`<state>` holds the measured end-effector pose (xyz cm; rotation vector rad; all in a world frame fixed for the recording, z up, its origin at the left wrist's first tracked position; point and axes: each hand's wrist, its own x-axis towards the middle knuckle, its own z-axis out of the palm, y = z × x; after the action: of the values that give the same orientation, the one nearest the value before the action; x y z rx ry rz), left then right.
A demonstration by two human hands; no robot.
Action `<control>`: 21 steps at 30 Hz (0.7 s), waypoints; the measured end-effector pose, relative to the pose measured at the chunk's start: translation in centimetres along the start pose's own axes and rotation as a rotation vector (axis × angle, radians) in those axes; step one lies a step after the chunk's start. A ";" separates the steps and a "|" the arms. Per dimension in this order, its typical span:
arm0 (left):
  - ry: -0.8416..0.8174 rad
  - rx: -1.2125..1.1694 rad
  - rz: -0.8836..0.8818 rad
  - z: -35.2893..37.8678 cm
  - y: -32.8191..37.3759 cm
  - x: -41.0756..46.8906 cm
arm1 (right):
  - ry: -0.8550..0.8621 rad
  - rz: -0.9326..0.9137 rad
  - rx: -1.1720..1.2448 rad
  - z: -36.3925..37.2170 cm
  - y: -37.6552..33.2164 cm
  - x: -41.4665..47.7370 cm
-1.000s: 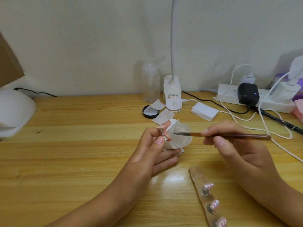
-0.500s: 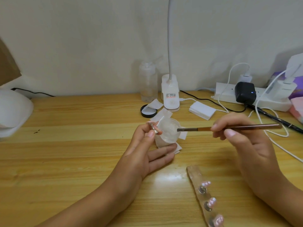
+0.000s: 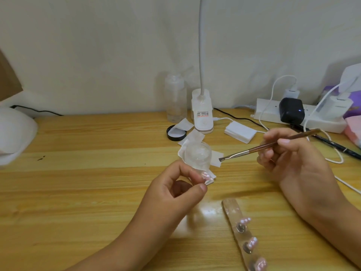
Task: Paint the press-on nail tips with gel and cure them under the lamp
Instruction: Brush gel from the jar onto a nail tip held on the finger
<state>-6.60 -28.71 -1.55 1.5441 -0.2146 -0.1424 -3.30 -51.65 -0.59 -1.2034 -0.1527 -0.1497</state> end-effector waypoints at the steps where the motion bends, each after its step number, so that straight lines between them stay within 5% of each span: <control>1: -0.005 -0.012 -0.007 0.0 0.0 0.0 | -0.013 0.023 0.035 0.0 0.0 0.0; 21: -0.078 -0.002 0.005 0.4 0.2 0.0 | -0.189 0.071 -0.028 0.5 -0.1 -0.3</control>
<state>-6.66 -29.07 -1.38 1.5370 -0.2797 -0.1991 -3.64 -51.19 -0.35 -1.2483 -0.2736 0.0247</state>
